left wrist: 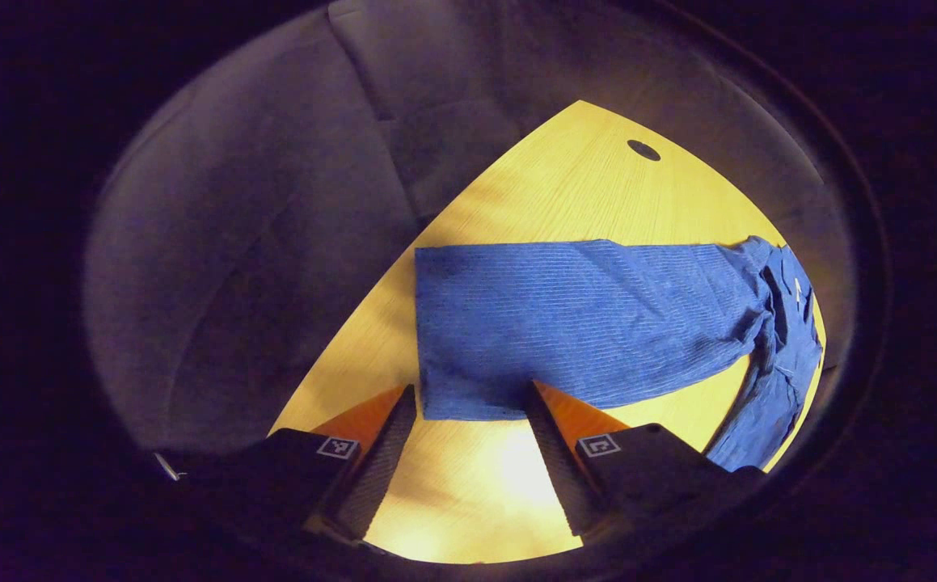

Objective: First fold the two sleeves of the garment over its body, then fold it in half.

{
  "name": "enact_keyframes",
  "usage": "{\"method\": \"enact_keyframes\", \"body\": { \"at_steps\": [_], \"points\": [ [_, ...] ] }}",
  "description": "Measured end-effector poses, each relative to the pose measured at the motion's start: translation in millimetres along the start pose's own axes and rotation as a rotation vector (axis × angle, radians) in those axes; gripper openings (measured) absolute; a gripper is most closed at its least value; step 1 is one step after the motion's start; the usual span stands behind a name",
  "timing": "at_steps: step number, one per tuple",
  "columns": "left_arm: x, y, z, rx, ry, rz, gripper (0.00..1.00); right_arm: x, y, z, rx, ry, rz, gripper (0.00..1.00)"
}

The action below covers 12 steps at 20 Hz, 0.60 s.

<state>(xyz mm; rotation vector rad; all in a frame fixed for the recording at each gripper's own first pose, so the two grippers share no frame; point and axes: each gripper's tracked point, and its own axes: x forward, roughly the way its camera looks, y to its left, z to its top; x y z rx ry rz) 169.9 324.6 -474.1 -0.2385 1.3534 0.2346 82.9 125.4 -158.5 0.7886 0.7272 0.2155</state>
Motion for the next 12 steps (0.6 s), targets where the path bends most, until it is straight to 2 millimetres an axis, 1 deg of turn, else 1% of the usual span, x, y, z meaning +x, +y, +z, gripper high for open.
{"method": "enact_keyframes", "body": {
  "at_steps": [1,3,4,6,7,9,10,12],
  "points": [
    [0.0,-2.3,3.1,0.007,-0.016,-0.009,0.73,-2.6,1.8,-2.0,0.008,0.002,0.005,0.96],
    [-0.8,-14.6,7.1,0.016,-0.026,-0.013,0.23,-7.0,-2.8,-3.8,0.012,0.005,-0.001,0.96],
    [-1.3,-14.7,4.5,0.040,-0.014,-0.002,0.15,-15.0,-7.7,-7.4,0.007,0.005,-0.009,0.96],
    [-2.1,-14.1,10.5,0.064,-0.028,0.000,0.00,-30.8,-16.3,-14.8,0.007,0.003,-0.028,0.96],
    [-1.3,-13.8,14.4,0.063,-0.039,-0.008,0.00,-36.8,-20.2,-15.9,0.017,-0.005,-0.036,0.96],
    [-4.7,-16.1,14.8,0.055,-0.039,-0.037,0.00,-45.5,-30.9,-18.4,0.046,-0.021,-0.047,0.96],
    [-10.0,-21.5,16.9,0.047,-0.049,-0.061,0.00,-49.7,-37.7,-19.8,0.059,-0.028,-0.058,0.96],
    [-26.5,-38.9,31.6,0.056,-0.108,-0.121,0.00,-57.8,-49.6,-24.3,0.081,-0.040,-0.078,0.96]
  ]
}}
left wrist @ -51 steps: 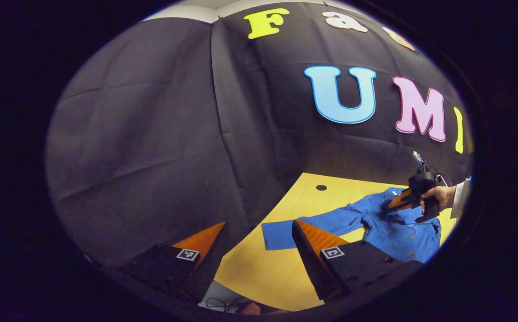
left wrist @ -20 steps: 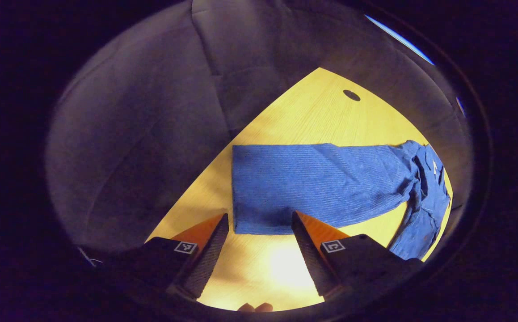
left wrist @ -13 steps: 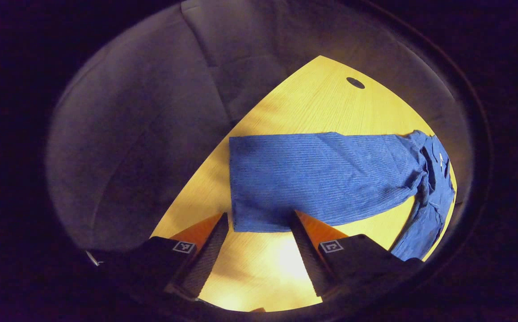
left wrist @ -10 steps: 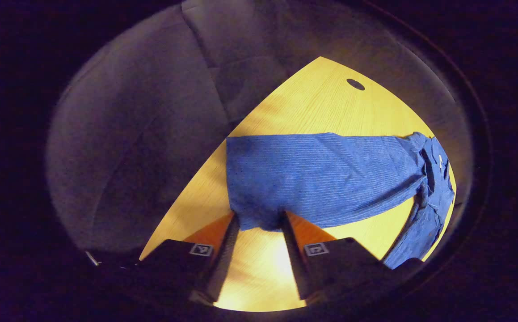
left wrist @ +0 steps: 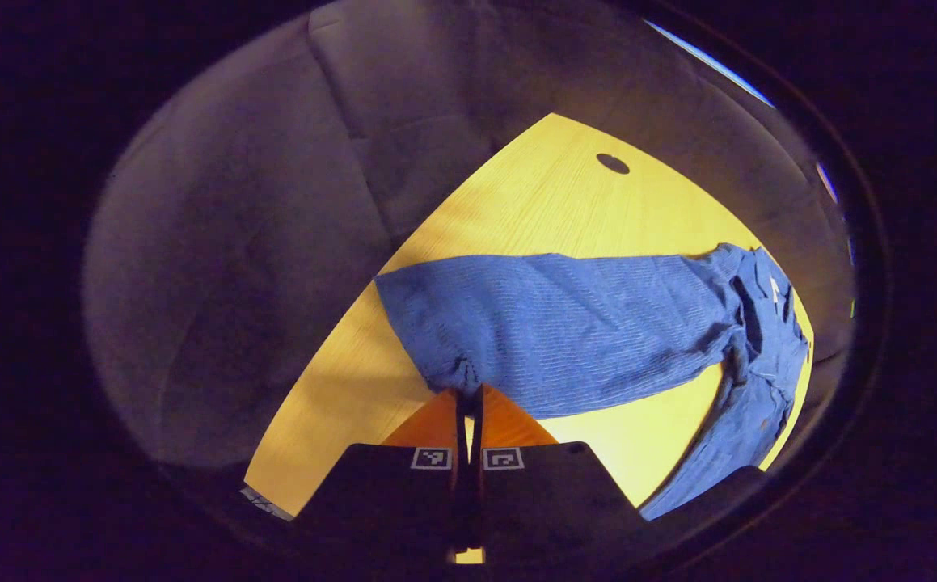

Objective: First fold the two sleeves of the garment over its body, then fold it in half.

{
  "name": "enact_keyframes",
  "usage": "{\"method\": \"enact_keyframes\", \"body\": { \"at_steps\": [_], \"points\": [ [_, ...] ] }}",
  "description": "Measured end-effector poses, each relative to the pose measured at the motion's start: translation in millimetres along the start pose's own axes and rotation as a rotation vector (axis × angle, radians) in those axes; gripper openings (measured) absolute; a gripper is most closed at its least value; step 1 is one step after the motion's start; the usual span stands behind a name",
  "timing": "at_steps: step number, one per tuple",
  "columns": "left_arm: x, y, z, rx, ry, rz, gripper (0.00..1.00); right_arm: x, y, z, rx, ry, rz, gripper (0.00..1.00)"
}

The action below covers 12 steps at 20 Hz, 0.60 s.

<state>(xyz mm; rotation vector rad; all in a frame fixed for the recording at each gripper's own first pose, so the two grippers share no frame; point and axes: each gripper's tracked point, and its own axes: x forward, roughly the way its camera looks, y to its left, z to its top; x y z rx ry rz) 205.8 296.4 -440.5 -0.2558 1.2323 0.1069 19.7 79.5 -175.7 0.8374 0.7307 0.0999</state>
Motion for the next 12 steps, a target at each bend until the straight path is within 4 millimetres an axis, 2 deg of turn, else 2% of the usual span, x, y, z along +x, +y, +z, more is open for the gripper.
{"method": "enact_keyframes", "body": {
  "at_steps": [3,5,7,9,11,12],
  "points": [
    [-40.4,-37.8,33.0,0.081,-0.126,-0.080,0.00,-8.5,-13.0,-4.7,0.020,-0.017,-0.020,0.96],
    [-76.6,-69.6,53.4,0.164,-0.219,-0.137,0.00,-10.3,-15.3,-10.3,0.044,-0.019,-0.013,0.96],
    [-109.8,-119.8,70.5,0.253,-0.295,-0.197,0.00,-12.7,-17.5,-13.1,0.051,-0.018,-0.005,0.96],
    [-141.7,-183.7,80.6,0.311,-0.356,-0.288,0.00,-13.2,-20.9,-13.5,0.051,-0.014,0.006,0.96],
    [-171.1,-245.9,81.9,0.368,-0.388,-0.365,0.00,-15.5,-27.5,-11.6,0.043,-0.010,0.017,0.96],
    [-179.4,-276.0,81.7,0.404,-0.406,-0.391,0.00,-16.7,-31.0,-9.5,0.041,-0.009,0.025,0.96]
  ]
}}
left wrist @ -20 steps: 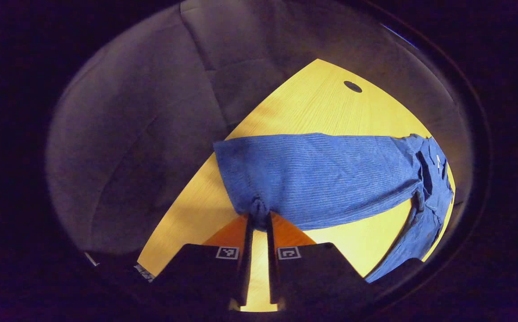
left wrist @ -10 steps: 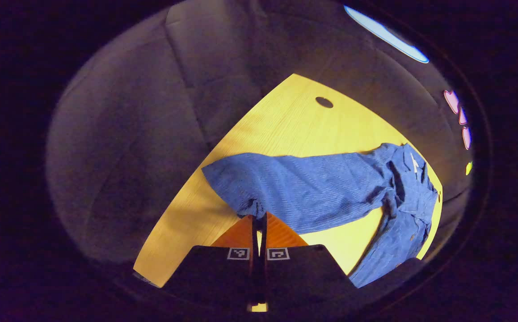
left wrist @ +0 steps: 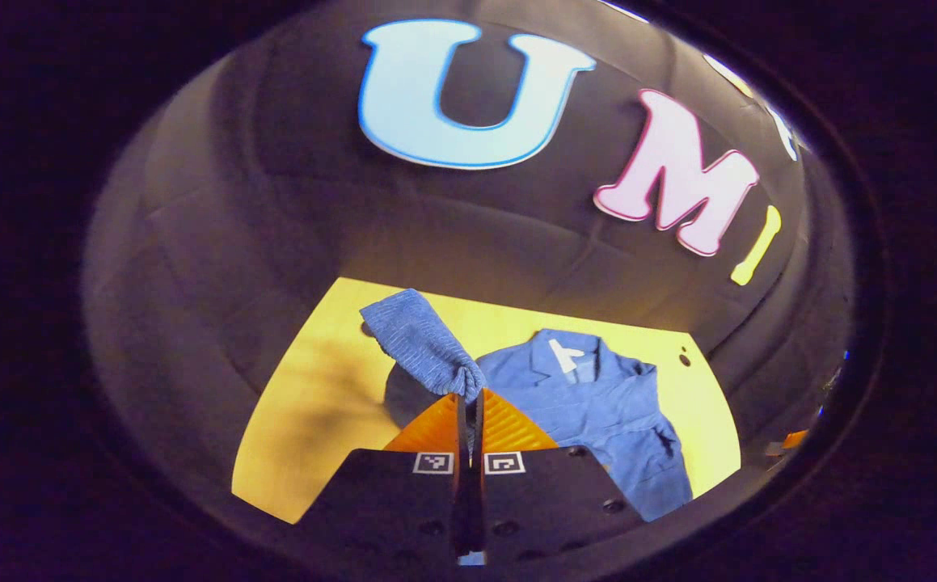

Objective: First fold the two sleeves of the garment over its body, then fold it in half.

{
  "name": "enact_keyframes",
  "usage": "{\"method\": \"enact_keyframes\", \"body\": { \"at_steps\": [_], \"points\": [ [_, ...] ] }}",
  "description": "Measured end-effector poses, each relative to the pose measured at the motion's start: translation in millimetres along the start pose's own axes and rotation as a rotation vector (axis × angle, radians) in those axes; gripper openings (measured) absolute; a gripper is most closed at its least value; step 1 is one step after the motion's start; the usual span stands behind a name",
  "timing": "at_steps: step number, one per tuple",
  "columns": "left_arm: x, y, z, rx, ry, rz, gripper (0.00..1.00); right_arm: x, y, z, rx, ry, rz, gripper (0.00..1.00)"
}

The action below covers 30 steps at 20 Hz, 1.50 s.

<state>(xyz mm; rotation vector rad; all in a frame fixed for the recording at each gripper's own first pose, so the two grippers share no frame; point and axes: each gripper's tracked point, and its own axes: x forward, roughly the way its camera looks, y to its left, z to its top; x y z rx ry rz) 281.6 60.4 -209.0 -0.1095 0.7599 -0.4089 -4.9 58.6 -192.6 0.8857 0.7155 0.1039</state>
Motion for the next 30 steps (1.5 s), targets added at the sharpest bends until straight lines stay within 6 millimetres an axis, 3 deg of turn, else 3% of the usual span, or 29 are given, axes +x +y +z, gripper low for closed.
{"method": "enact_keyframes", "body": {
  "at_steps": [3,6,9,12,15,18,22,24,25,27,28,29,30],
  "points": [
    [27.5,-94.1,37.5,0.139,-0.099,-0.080,0.00,-7.9,-16.2,4.0,0.015,0.018,0.022,0.96],
    [64.8,-185.0,36.3,0.188,-0.054,-0.181,0.00,-11.7,-44.7,8.9,0.004,0.053,0.007,0.96],
    [112.0,-240.2,-5.3,0.243,0.108,-0.237,0.00,-18.1,-76.9,17.2,-0.001,0.083,-0.013,0.96],
    [163.0,-289.2,-54.5,0.172,0.296,-0.265,0.00,-22.0,-108.7,18.2,0.023,0.112,-0.032,0.96],
    [215.1,-306.7,-94.2,0.169,0.405,-0.201,0.00,-22.5,-134.9,13.5,0.050,0.152,-0.045,0.96],
    [239.7,-316.1,-119.7,0.194,0.474,-0.137,0.00,-21.3,-154.4,12.8,0.063,0.181,-0.048,0.96],
    [251.9,-328.1,-145.8,0.182,0.565,-0.138,0.02,-19.3,-162.4,10.9,0.065,0.212,-0.032,0.96],
    [247.8,-342.2,-146.5,0.136,0.560,-0.199,0.10,-18.4,-168.8,8.9,0.049,0.223,-0.035,0.96],
    [247.7,-348.4,-140.1,0.105,0.523,-0.209,0.33,-18.8,-170.0,7.8,0.047,0.227,-0.035,0.96],
    [243.0,-346.0,-121.3,0.049,0.449,-0.201,0.57,-19.0,-165.4,6.6,0.046,0.226,-0.021,0.96],
    [236.4,-346.0,-116.7,0.027,0.436,-0.204,0.54,-18.9,-162.2,5.6,0.043,0.225,-0.016,0.96],
    [227.5,-341.7,-112.7,0.023,0.429,-0.192,0.67,-18.0,-160.6,3.5,0.038,0.226,-0.015,0.96],
    [216.5,-334.6,-108.6,0.030,0.415,-0.172,0.69,-19.0,-160.0,-0.1,0.033,0.229,-0.016,0.96]
  ]
}}
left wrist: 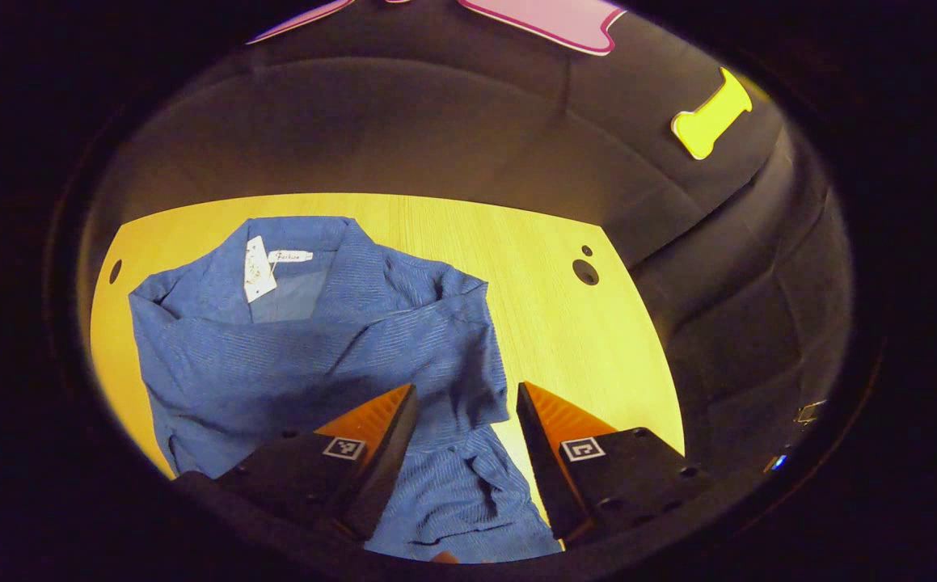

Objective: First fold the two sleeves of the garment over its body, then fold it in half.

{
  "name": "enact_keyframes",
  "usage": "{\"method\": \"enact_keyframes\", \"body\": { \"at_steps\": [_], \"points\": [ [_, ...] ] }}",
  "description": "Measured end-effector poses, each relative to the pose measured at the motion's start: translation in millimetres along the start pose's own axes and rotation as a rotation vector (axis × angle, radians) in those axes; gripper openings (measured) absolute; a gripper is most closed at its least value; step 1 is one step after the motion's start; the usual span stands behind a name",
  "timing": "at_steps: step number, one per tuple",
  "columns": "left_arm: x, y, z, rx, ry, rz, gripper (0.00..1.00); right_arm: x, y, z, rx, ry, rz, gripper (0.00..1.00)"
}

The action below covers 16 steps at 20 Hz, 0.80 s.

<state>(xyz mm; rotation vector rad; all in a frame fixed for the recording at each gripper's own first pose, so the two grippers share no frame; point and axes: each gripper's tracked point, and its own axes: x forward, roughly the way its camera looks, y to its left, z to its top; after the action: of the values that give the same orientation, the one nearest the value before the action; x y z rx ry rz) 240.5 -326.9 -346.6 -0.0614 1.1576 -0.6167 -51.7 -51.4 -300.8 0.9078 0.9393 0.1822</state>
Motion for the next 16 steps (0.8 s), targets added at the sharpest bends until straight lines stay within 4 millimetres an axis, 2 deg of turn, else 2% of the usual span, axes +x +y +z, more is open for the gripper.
{"method": "enact_keyframes", "body": {
  "at_steps": [1,2,4,5,8,10,11,12,14,16],
  "points": [
    [-11.9,7.1,-2.3,0.009,-0.006,0.021,0.70,2.6,1.6,-2.8,-0.006,0.005,0.000,0.96],
    [-21.5,13.2,-11.9,0.015,0.004,0.032,0.76,5.8,3.3,-5.4,-0.009,0.010,0.001,0.96],
    [-43.1,21.0,-38.8,0.014,0.063,0.022,0.80,13.6,9.8,-11.0,-0.021,0.026,0.004,0.96],
    [-56.3,31.8,-50.0,0.030,0.065,0.035,0.85,19.1,9.9,-15.9,-0.031,0.038,-0.003,0.96],
    [-103.9,78.4,-91.5,0.097,0.071,0.128,0.84,33.4,13.4,-34.4,-0.073,0.062,-0.049,0.96],
    [-136.0,106.9,-128.2,0.116,0.071,0.156,0.84,40.9,17.0,-48.9,-0.125,0.069,-0.104,0.96],
    [-152.2,122.5,-151.0,0.124,0.080,0.169,0.84,43.2,18.9,-61.2,-0.150,0.080,-0.133,0.75],
    [-168.7,141.0,-174.8,0.126,0.090,0.189,0.84,45.3,20.5,-73.2,-0.175,0.094,-0.164,0.96],
    [-192.7,181.3,-222.3,0.126,0.119,0.243,0.84,53.1,20.2,-101.0,-0.234,0.144,-0.216,0.96],
    [-203.1,223.0,-272.1,0.071,0.190,0.298,0.84,61.6,17.6,-123.7,-0.258,0.196,-0.258,0.99]
  ]
}}
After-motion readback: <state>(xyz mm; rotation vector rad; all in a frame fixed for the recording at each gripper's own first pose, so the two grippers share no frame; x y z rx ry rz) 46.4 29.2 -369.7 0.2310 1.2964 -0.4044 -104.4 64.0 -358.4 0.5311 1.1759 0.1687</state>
